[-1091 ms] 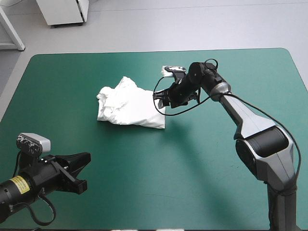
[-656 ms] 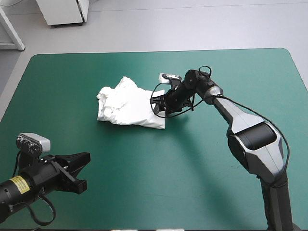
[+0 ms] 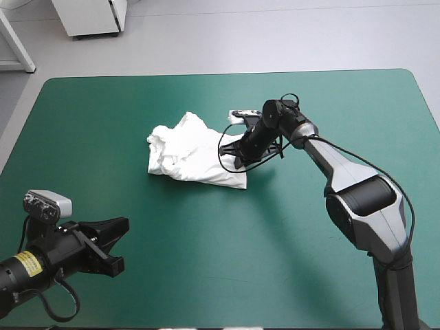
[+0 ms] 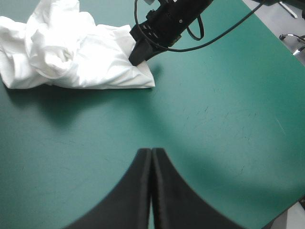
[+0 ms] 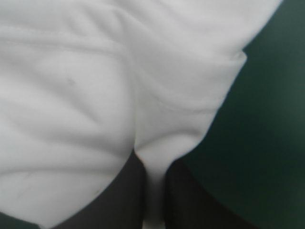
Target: Fold the cloth
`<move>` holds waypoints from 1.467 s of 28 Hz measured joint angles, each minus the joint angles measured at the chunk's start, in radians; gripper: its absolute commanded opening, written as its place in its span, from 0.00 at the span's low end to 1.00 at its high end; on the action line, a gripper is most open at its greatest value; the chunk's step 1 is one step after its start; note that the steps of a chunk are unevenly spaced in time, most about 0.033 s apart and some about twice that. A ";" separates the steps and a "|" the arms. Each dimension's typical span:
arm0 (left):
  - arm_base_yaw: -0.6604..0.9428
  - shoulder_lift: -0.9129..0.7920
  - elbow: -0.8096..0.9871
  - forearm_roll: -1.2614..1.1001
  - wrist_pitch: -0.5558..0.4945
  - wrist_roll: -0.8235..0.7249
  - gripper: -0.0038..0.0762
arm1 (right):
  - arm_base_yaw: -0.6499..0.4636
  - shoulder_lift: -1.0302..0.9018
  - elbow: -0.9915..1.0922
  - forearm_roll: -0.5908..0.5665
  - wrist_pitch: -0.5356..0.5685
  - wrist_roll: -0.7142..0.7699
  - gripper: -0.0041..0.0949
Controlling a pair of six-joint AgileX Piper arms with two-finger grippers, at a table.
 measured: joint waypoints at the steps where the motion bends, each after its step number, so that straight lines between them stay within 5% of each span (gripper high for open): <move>1: 0.000 0.000 0.000 0.001 0.000 0.000 0.04 | -0.004 -0.008 0.000 -0.044 0.017 0.000 0.03; 6: 0.000 0.000 0.000 0.002 -0.001 0.000 0.04 | -0.161 -0.039 0.002 -0.199 0.106 0.018 0.03; 21: 0.000 0.000 0.000 0.002 -0.001 0.000 0.04 | -0.584 -0.121 0.006 -0.382 0.130 0.020 0.03; 37: 0.000 0.000 0.000 0.002 -0.001 0.000 0.04 | -0.882 -0.121 0.006 -0.529 0.132 0.021 0.03; 41: 0.000 0.000 0.000 0.002 -0.015 0.000 0.04 | -0.922 -0.121 0.006 -0.484 0.133 0.007 0.28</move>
